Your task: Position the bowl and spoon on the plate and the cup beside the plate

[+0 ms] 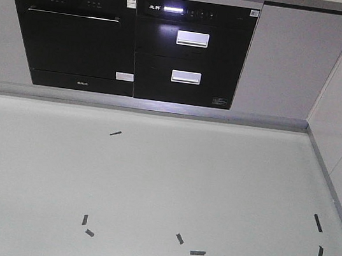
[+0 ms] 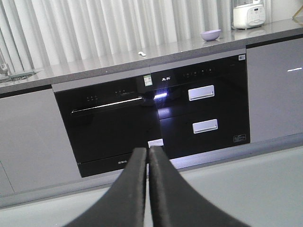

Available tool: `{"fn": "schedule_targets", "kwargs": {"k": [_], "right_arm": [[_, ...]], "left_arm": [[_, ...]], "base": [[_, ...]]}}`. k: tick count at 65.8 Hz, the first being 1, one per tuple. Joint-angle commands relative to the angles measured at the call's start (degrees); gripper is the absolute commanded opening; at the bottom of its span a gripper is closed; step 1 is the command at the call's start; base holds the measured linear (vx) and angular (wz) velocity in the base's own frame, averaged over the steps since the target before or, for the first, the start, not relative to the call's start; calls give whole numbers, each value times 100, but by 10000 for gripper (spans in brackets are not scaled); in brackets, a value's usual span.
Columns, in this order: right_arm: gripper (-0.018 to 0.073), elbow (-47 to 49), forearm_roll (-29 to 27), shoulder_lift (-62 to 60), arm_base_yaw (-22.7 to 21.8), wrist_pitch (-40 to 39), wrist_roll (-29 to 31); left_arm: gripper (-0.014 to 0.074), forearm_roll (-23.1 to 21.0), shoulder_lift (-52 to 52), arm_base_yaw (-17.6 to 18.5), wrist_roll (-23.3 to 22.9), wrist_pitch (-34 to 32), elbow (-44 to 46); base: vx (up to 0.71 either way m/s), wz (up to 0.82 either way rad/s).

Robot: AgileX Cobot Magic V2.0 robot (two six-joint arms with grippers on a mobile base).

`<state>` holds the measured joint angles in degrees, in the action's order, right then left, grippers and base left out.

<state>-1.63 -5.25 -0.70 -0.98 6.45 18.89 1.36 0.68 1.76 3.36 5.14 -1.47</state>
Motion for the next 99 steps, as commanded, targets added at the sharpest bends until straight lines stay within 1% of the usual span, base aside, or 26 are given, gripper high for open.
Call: {"fn": "schedule_targets", "kwargs": {"k": [1,99], "right_arm": [[-5,1,29,-29,1,-398,23],[-5,1,29,-29,1,-398,23]], "left_arm": [[-6,-11,93,5,-7,-390,-135],[-6,-11,93,5,-7,-390,-135]], "base": [[0,0],[0,0]]}}
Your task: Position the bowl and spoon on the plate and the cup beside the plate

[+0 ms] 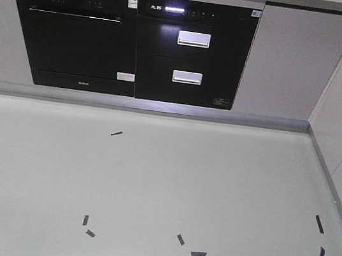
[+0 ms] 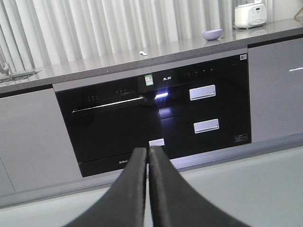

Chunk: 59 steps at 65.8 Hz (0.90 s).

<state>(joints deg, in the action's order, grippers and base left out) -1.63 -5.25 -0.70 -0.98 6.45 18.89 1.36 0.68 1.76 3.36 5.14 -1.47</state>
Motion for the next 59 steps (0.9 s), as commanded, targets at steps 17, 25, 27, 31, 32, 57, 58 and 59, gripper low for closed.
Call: {"fn": "schedule_targets", "kwargs": {"k": [17,25,27,31,32,57,58,59], "right_arm": [[-5,1,29,-29,1,-398,23],[-5,1,29,-29,1,-398,23],[-5,1,29,-29,1,-398,23],[-5,1,29,-29,1,-398,23],[-5,1,29,-29,1,-398,23],[-5,1,29,-29,1,-393,23],[-5,1,29,-29,1,-393,23],[-5,1,29,-29,1,-393,23]], "left_arm": [[-6,-11,93,5,-7,-390,-135],[-6,-11,93,5,-7,-390,-135],[-6,-11,93,5,-7,-390,-135],[-6,-11,93,5,-7,-390,-135],[-6,-11,93,5,-7,-390,-135],[-6,-11,93,5,-7,-390,-135],[-6,-11,93,5,-7,-390,-135],[-6,-11,93,5,-7,-390,-135]], "base": [[2,1],[2,0],[3,0],[3,0],[3,0],[4,-1],[5,-4],[5,-4]]}}
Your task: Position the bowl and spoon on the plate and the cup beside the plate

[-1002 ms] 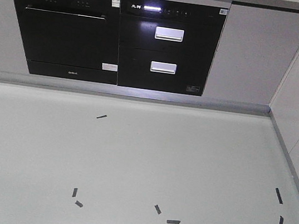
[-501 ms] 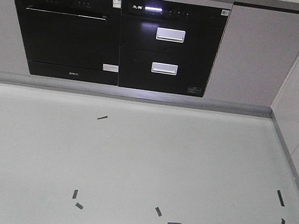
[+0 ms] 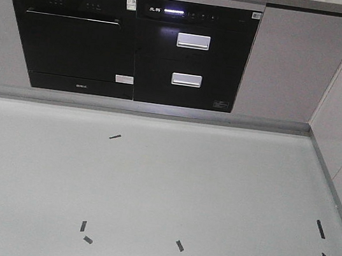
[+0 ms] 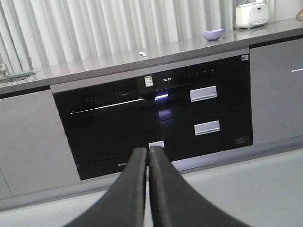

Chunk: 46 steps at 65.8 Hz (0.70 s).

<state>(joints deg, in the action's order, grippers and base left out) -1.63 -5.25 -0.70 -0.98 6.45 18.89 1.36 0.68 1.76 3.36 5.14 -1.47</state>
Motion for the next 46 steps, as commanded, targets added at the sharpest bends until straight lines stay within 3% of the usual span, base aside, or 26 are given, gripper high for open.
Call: {"fn": "schedule_targets", "kwargs": {"k": [1,46], "right_arm": [[-5,1,29,-29,1,-393,23],[-5,1,29,-29,1,-400,23]], "left_arm": [[-6,-11,93,5,-7,-390,-135],[-6,-11,93,5,-7,-390,-135]], "base": [[5,-4],[3,1]]}}
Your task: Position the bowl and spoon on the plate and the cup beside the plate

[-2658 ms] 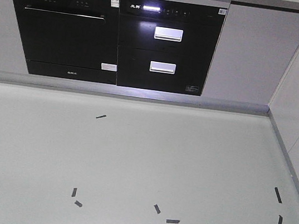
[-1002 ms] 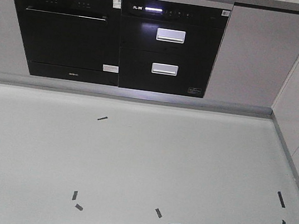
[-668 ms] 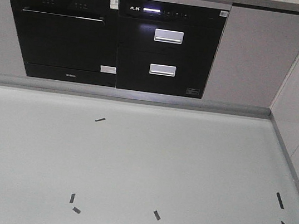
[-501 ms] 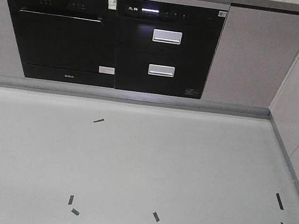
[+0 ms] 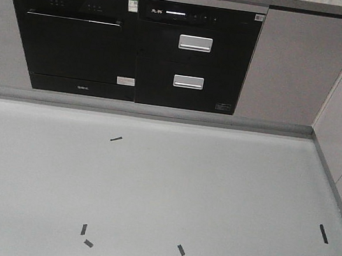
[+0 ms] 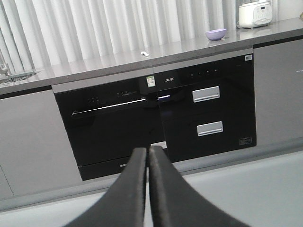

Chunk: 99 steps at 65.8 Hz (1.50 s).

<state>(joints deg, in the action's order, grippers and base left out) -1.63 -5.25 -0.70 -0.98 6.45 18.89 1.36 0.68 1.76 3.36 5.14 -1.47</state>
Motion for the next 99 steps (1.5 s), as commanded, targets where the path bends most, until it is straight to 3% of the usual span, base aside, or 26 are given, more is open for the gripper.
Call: {"fn": "schedule_targets", "kwargs": {"k": [1,99], "right_arm": [[-5,1,29,-29,1,-400,23],[-5,1,29,-29,1,-400,23]], "left_arm": [[-6,-11,93,5,-7,-390,-135],[-6,-11,93,5,-7,-390,-135]], "base": [[0,0],[1,0]]}}
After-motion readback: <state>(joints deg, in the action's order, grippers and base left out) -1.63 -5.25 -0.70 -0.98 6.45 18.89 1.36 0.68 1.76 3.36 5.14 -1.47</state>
